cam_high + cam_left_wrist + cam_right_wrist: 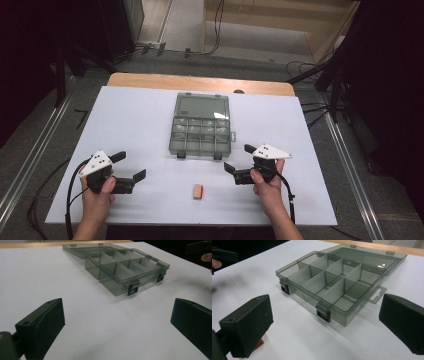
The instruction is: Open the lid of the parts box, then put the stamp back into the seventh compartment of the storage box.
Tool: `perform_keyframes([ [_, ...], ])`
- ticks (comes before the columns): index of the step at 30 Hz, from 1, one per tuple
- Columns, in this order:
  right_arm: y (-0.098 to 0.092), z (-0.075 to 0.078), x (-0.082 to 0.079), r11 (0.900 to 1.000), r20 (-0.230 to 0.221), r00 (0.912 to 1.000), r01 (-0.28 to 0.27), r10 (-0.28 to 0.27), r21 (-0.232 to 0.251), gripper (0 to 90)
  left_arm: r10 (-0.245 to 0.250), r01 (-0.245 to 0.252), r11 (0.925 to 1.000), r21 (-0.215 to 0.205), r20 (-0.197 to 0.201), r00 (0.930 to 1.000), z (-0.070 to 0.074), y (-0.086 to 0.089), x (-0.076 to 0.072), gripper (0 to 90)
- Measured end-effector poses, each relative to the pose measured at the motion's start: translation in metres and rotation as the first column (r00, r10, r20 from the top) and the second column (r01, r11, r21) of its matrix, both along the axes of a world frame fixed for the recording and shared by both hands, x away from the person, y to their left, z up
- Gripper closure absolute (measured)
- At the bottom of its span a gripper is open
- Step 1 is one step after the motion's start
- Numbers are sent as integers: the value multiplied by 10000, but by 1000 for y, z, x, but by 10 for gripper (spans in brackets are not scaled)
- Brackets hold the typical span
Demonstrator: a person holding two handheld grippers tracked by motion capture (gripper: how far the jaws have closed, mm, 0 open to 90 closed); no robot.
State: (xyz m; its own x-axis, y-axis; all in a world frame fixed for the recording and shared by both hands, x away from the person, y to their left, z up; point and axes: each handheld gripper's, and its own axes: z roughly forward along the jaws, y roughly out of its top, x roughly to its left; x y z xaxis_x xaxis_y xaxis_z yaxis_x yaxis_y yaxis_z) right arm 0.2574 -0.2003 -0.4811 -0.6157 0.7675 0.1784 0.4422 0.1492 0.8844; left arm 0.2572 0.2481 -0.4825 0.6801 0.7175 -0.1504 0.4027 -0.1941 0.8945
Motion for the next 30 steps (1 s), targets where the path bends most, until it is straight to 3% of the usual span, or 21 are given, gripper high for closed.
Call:
perform_keyframes([
  [11, 6, 7, -4, 9995, 80, 9994, -326, 326, -49, 0, 341, -341, 9993, -137, -24, 9994, -2, 23, -7, 0],
  [18, 13, 10, -7, 9980, 82, 9981, -613, 614, -149, 0, 390, -390, 9991, -159, -18, 9992, -2, 27, -6, 0],
  [21, 16, 10, -7, 9975, 6, 9977, -684, 684, -198, 0, 436, -436, 9982, -402, -21, 9990, -3, 30, -6, 0],
  [23, 18, 10, -8, 9966, -9, 9969, -789, 789, -254, 0, 537, -535, 9982, -277, 56, 9985, -4, 32, -6, 0],
  [30, 28, 11, -10, 9918, -123, 9928, -1200, 1195, -447, 0, 575, -567, 9969, -550, 134, 9983, -8, 35, -6, 0],
])
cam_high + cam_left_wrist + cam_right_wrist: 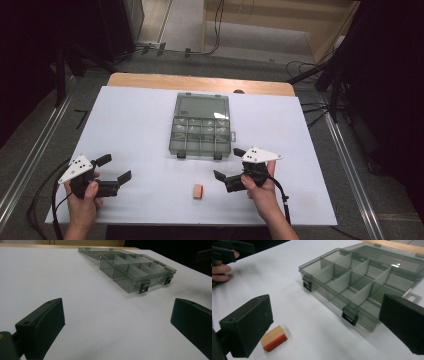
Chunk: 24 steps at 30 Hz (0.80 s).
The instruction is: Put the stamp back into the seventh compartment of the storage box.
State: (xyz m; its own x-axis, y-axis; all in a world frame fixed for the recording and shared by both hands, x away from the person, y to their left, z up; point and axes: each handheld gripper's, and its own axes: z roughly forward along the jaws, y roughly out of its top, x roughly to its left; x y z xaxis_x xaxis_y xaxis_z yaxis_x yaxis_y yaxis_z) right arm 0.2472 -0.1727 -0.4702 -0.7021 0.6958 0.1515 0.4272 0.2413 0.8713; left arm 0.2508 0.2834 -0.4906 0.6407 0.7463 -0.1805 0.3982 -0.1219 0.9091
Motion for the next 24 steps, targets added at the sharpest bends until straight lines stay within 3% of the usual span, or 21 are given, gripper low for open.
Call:
perform_keyframes([
  [7, 13, -2, -3, 9981, -235, 9983, -545, 538, -280, 0, -47, 44, 9998, 185, 123, 9999, -3, -2, -2, 0],
  [18, 32, -8, -6, 9883, -607, 9896, -1344, 1302, -723, 0, 5, -4, 10000, -88, 141, 9999, -4, -1, -3, 0],
  [24, 39, -12, -7, 9824, -764, 9849, -1622, 1554, -930, 0, -64, 64, 10000, 28, 148, 9999, -4, -3, -3, 0],
])
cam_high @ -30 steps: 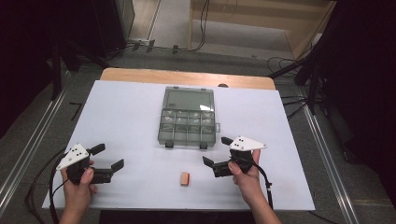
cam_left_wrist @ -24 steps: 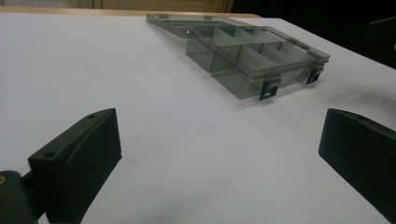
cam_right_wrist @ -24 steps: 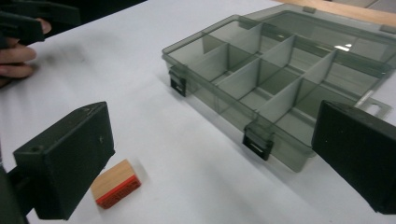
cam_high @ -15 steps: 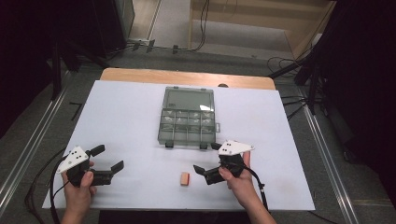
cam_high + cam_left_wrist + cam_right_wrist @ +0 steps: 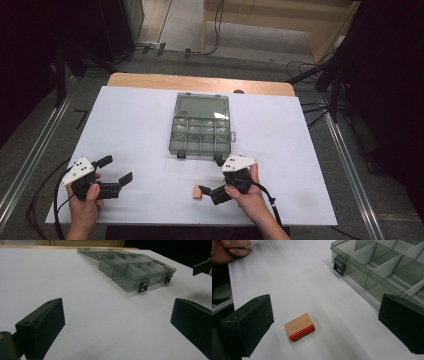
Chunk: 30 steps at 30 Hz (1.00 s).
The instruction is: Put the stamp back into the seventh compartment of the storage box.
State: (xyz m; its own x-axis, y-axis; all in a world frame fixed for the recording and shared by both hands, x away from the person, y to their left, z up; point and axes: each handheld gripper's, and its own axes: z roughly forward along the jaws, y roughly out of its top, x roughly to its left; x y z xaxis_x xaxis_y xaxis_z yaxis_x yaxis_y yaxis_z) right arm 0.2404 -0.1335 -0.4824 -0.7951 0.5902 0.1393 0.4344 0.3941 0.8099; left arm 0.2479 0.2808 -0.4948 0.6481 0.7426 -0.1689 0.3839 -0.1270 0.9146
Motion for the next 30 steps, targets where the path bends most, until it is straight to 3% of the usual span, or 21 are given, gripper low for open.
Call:
perform_keyframes([
  [13, 15, -6, -4, 9958, -185, 9974, -701, 691, -585, 0, -36, 36, 10000, -66, -18, 10000, 0, 1, 0, 0],
  [18, 21, -9, -6, 9918, -339, 9954, -924, 897, -878, 0, 19, -24, 9988, -499, -106, 9999, 0, 5, 1, 0],
  [20, 23, -10, -8, 9912, -285, 9958, -892, 868, -974, 61, 17, -22, 9991, -433, -124, 9999, 0, 4, 1, 0],
  [25, 27, -12, -9, 9873, -310, 9940, -1075, 1046, -1166, 61, -36, 36, 9999, -100, -47, 10000, 0, 1, 0, 0],
  [30, 30, -14, -11, 9815, -258, 9917, -1287, 1263, -1419, 118, 27, -29, 9997, -262, -96, 10000, 0, 2, 0, 0],
])
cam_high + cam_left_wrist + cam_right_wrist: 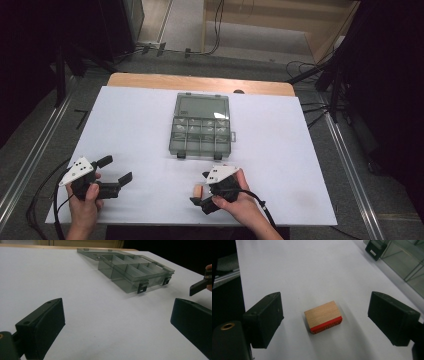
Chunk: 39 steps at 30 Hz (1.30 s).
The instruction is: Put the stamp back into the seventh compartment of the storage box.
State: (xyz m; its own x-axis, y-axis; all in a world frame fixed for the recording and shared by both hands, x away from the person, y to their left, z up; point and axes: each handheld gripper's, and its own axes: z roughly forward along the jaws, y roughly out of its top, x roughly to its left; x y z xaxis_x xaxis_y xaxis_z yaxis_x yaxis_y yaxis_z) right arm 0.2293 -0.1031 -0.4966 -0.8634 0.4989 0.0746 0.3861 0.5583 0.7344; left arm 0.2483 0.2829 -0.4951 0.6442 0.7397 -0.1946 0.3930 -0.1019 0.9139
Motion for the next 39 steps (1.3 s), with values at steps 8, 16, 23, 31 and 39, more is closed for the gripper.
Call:
perform_keyframes([
  [8, 5, -5, -1, 9985, 55, 9994, -338, 340, -423, 202, 21, -21, 9999, 118, 36, 10000, 0, -1, 0, 0],
  [16, 6, -9, -1, 9981, -40, 9994, -344, 342, -506, 265, 28, -29, 9999, 153, 42, 10000, 0, -2, 0, 0],
  [23, 7, -12, -1, 9974, -69, 9997, -230, 226, -681, 379, 22, -23, 9998, 178, 12, 10000, 0, -2, 0, 0],
  [31, 8, -13, 0, 9964, -5, 9995, -308, 309, -794, 482, 8, -8, 9998, 185, 3, 10000, 0, -2, 0, 0],
  [39, 7, -14, 1, 9966, -35, 9993, -382, 380, -732, 494, -4, 3, 9998, 185, 12, 10000, 0, -2, 0, 0],
])
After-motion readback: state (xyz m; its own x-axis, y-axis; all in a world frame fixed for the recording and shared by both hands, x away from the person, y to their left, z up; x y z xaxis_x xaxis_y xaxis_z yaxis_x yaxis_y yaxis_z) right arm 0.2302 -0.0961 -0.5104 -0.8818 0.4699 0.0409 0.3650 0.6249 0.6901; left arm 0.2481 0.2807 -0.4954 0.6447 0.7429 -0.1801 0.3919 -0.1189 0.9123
